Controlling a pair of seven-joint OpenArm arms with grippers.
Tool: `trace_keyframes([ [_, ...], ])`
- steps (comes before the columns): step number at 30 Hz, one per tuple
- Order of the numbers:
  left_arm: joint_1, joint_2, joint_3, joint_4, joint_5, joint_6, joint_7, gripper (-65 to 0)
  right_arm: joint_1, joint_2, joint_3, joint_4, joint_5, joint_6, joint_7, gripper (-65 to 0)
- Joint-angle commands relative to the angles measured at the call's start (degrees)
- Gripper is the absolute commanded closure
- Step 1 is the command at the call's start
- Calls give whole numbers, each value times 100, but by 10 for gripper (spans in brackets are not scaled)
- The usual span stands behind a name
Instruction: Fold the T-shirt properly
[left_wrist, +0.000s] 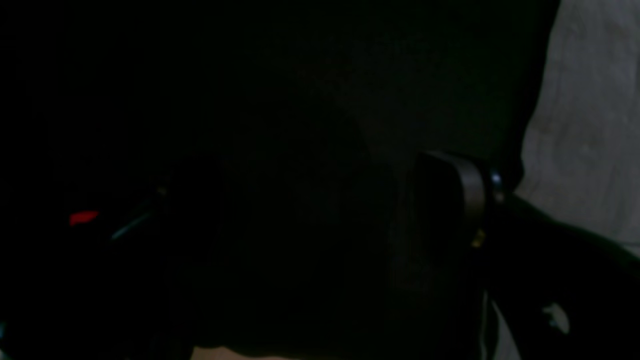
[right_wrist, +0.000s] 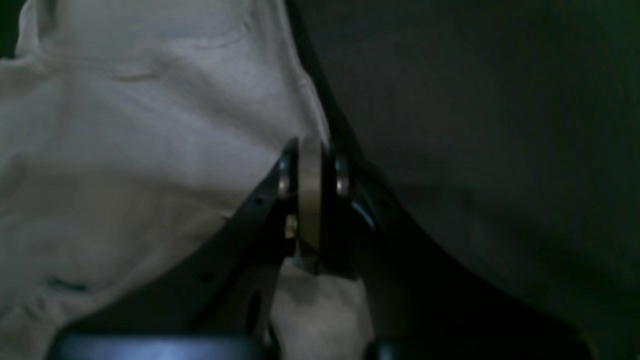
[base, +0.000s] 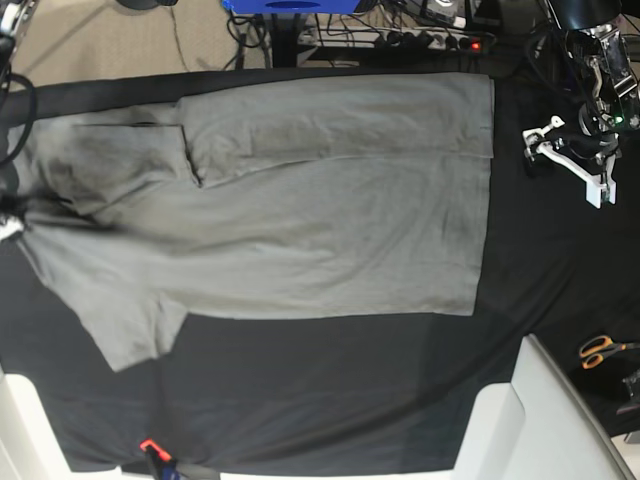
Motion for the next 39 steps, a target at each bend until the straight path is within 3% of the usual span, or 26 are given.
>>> trace_keyframes([
  [1, -21, -107, -35, 95, -25, -19, -94, -573, 26, 75, 144, 271, 94, 34, -32, 0],
  [5, -21, -107, -35, 95, -25, -10, -94, -573, -18, -118, 460, 526, 94, 34, -788, -9],
  [7, -21, -107, -35, 95, -25, -10, -94, -573, 26, -154, 452, 535, 94, 34, -1061, -44],
  [10, -21, -107, -35, 95, -25, -10, -94, -573, 149, -162, 443, 702, 85, 8, -1281, -180],
  [15, 5, -116, -35, 95, -25, -10, -94, -573, 246, -303, 425, 1256, 59, -124, -1078, -447],
  [19, 14, -116, -35, 95, -25, -10, -94, -573, 800, -136, -304, 447, 50, -274, 29, -467],
  [22, 14, -116, -35, 103, -25, -10, -94, -573, 1547, 137, -1192, -995, 15, -274, 882, -467],
  [26, 32, -116, -35, 103, -25, -10, -94, -573, 2531, 181, -2063, -3131, -293, -265, 2359, -470],
  [31, 41, -125, -70, 95, -25, -10, -94, -573, 3349, 137, -2344, -5320, -882, -265, 4012, -474],
  [33, 41, -125, -70, 95, -25, -19, -94, -573, 3428, 128, -2353, -5680, -944, -265, 4293, -474],
  [39, -3, -125, -52, 95, -25, -19, -94, -573, 3419, 22, -2370, -5742, -952, -247, 4328, -470],
])
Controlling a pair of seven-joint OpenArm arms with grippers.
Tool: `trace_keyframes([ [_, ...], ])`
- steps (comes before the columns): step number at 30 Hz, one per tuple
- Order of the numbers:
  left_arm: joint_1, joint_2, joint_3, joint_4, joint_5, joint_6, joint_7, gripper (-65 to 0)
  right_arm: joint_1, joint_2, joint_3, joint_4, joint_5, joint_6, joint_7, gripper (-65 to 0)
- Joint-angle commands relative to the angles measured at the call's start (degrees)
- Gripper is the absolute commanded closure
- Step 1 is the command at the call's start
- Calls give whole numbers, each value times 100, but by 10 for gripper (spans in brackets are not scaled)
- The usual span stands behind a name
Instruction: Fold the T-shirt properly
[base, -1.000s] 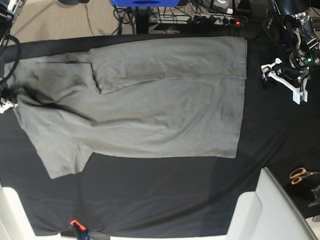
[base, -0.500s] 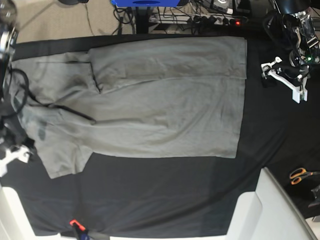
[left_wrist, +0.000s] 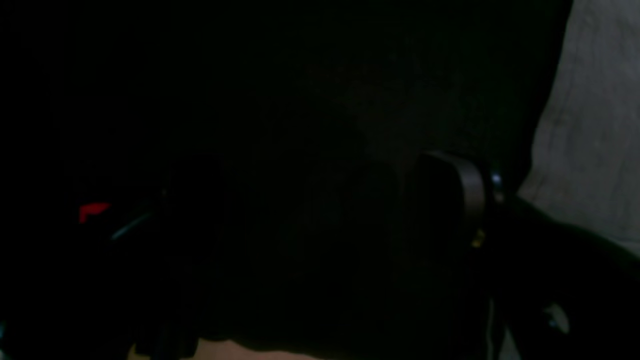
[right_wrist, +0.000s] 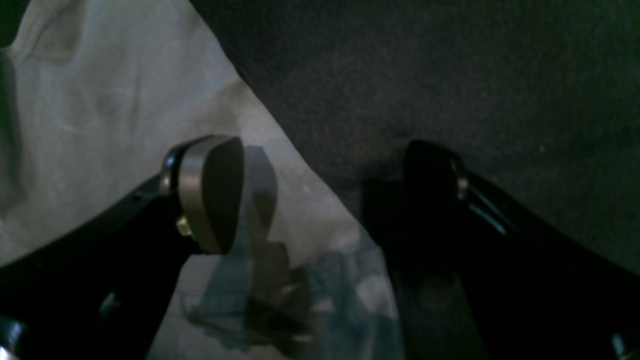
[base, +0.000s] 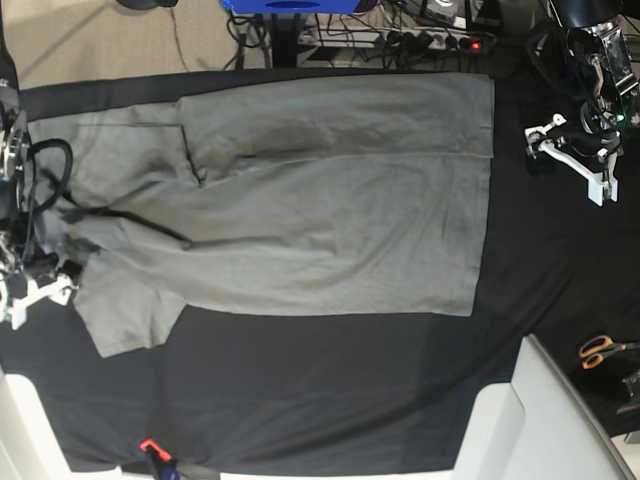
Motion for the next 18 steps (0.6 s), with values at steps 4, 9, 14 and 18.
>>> trace_keyframes([
  [4, -54, -105, -22, 92, -27, -34, -94, -573, 174, -132, -379, 59, 27, 46, 105, -468],
  [9, -36, -105, -39, 92, -27, -34, -94, -573, 174, -228, -528, 59, 36, 46, 105, -419],
  [14, -36, -105, -39, 92, -27, -34, -94, -573, 174, -211, -528, 68, 36, 28, 105, -189],
  [18, -62, -105, -4, 92, -27, -34, -94, -573, 174, -184, -528, 77, 36, 19, 105, 0],
])
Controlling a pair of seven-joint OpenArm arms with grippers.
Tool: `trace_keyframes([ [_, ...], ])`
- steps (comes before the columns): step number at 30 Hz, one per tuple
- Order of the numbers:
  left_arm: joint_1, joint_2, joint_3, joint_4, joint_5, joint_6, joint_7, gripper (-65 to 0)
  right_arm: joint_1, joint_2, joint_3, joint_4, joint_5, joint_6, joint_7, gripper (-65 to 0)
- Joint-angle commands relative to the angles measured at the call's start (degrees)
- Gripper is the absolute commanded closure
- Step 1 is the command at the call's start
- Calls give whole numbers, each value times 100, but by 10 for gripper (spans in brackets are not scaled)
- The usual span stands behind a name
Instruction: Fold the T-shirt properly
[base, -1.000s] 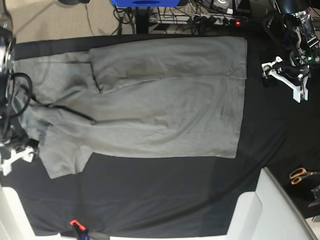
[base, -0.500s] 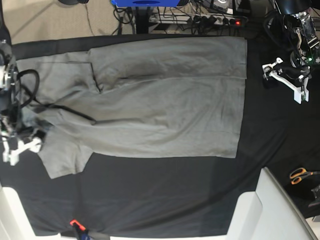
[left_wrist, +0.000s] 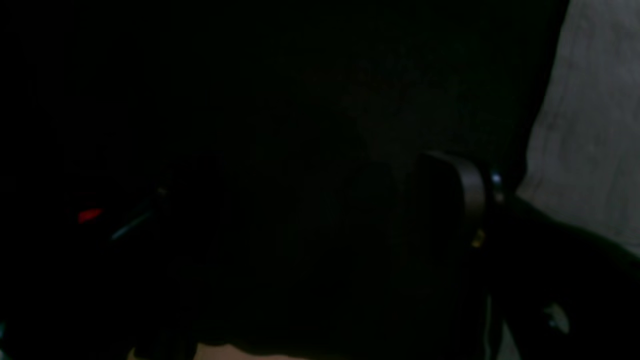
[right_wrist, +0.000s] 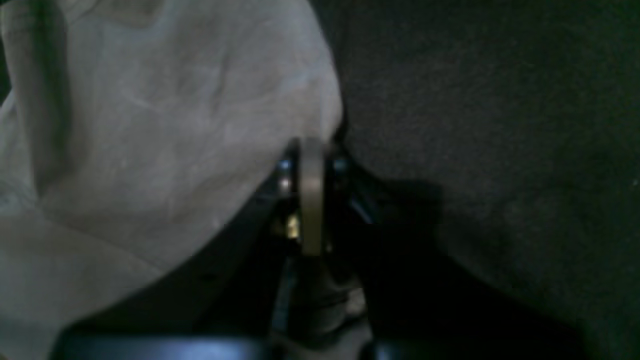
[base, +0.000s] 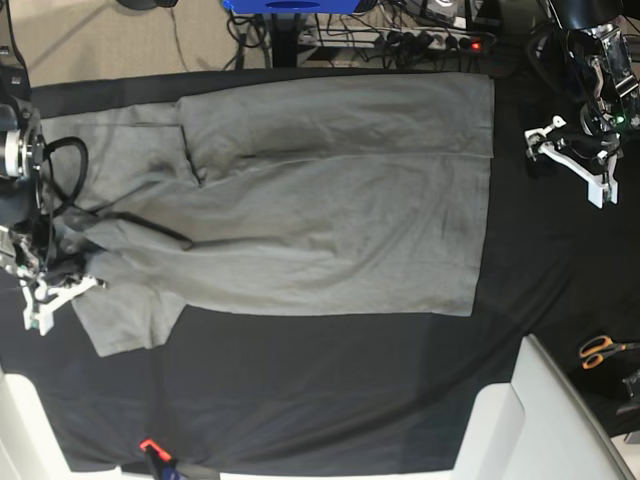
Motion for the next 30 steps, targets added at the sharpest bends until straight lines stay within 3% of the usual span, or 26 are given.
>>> trace_keyframes([
  [1, -43, -105, -15, 92, -25, -36, -91, -573, 147, 100, 11, 79, 27, 17, 62, 0],
  [10, -931, -105, 3, -22, -25, -28, -56, -573, -64, 109, 11, 668, 36, 17, 53, 0],
  [16, -2197, -369, 1295, -1191, -25, -10, -47, -573, -99, 65, 20, 677, 36, 26, 53, 0],
  [18, -2311, -369, 1427, -1429, -51, -10, -47, -573, -160, 65, 20, 694, 36, 26, 53, 0],
  [22, -2355, -220, 1462, -1481, -78, -10, -74, -573, -398, 73, 20, 1178, 36, 26, -9, 0],
  [25, -2575, -17, 1488, -1516, -34, -10, -56, -573, -433, 91, 20, 1424, 36, 17, -378, 0],
  [30, -2970, 123, 1515, -2642, -25, -1, -65, -573, -565, 109, 20, 1890, 36, 17, -589, 0],
])
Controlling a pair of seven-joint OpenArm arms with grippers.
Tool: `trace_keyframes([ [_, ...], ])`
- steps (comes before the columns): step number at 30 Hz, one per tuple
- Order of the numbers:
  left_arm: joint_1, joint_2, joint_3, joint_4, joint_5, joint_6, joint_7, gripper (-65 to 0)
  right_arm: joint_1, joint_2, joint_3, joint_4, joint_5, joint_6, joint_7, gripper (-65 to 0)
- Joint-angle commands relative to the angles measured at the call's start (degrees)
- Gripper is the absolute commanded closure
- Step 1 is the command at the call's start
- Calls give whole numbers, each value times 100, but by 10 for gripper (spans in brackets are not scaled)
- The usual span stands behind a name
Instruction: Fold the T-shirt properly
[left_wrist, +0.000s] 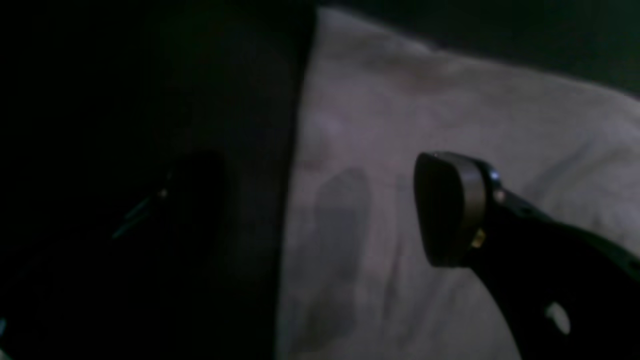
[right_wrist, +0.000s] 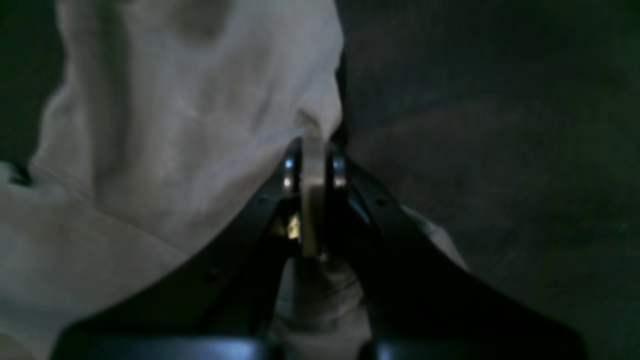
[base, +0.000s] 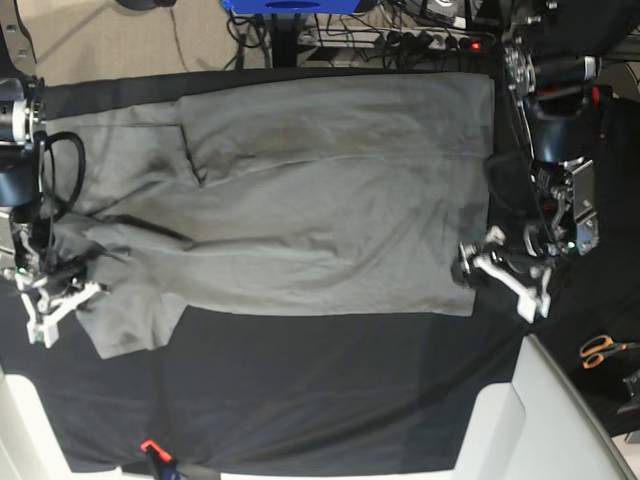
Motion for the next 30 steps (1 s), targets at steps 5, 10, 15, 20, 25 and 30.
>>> trace_keyframes([
  [5, 16, 43, -30, -228, 8, 3, -6, -571, 71, 91, 20, 295, 18, 17, -56, 0],
  [10, 165, 210, 312, -228, 8, -6, 12, -569, 53, 91, 20, 287, 18, 17, -56, 0],
  [15, 314, 342, 629, -246, -54, -6, -6, -438, 45, 91, 20, 269, 18, 17, -56, 0],
  [20, 438, 360, 515, -228, -1, -6, -15, -169, 36, 91, 29, 260, 18, 17, -56, 0],
  [25, 446, 281, 506, -228, -45, -6, -15, 0, -8, 91, 29, 251, 18, 17, -65, 0],
  [30, 525, 149, 295, -79, -54, 3, -6, 0, -52, 91, 29, 251, 18, 17, -65, 0],
])
